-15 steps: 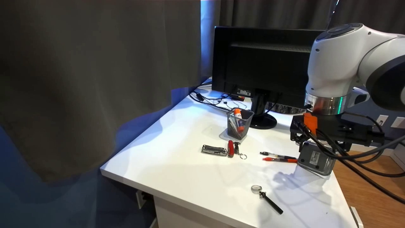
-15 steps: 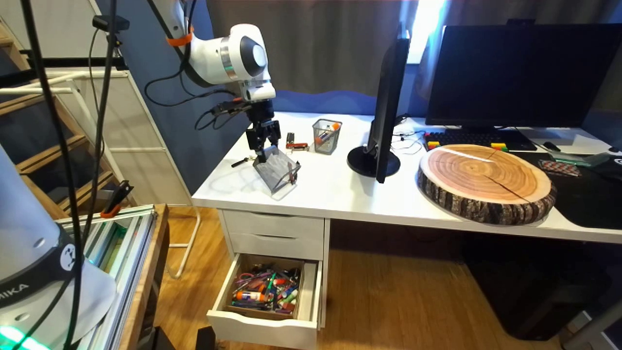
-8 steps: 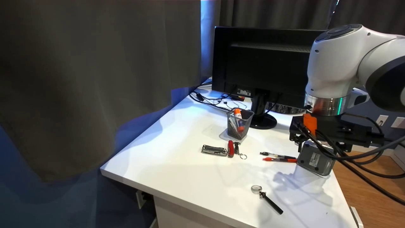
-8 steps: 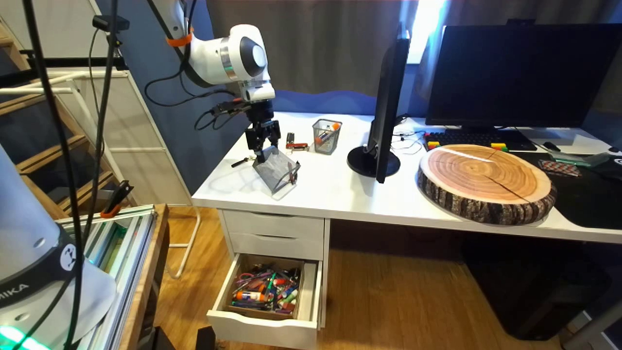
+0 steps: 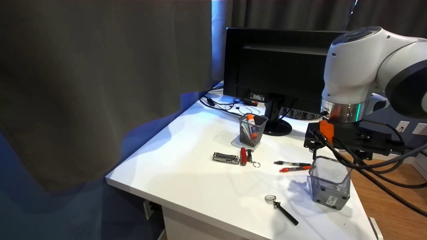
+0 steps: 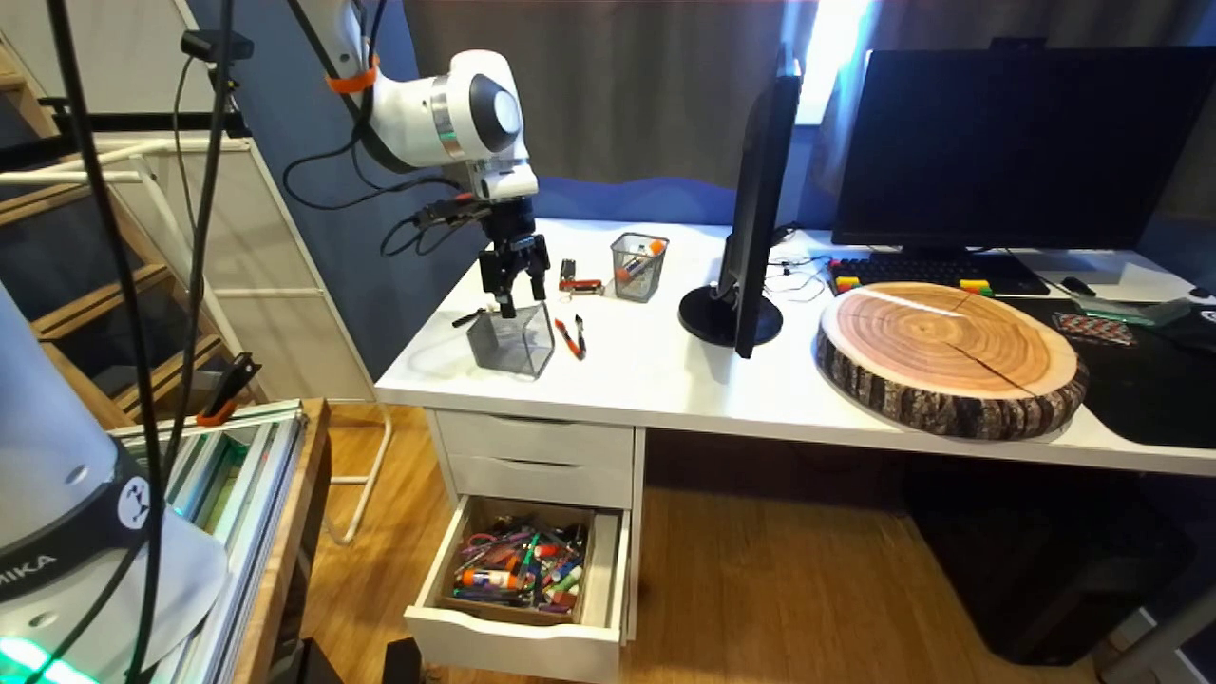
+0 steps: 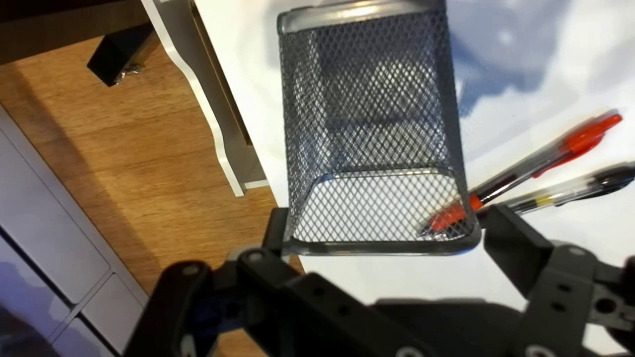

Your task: Turn the grey basket at the front of the desk upright.

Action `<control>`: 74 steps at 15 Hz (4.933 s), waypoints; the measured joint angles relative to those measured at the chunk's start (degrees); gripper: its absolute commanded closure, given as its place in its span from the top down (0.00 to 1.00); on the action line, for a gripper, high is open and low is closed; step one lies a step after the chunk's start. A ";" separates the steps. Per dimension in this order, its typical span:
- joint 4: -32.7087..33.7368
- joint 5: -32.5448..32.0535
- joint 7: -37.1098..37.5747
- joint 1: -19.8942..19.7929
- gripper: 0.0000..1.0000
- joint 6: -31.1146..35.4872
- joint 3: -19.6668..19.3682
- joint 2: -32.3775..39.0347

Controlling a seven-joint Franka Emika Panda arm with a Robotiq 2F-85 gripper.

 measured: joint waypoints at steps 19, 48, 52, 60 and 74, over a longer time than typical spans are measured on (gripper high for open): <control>-7.05 37.38 -53.87 -26.74 1.00 2.56 14.18 -6.70; -8.81 67.68 -77.79 -29.91 1.00 -2.58 8.23 -0.68; -8.62 69.04 -78.44 -29.91 1.00 -2.58 7.99 0.78; -7.04 70.74 -79.49 -29.91 0.69 -3.07 7.63 4.35; -6.31 75.46 -84.39 -30.13 0.02 -7.21 7.61 4.71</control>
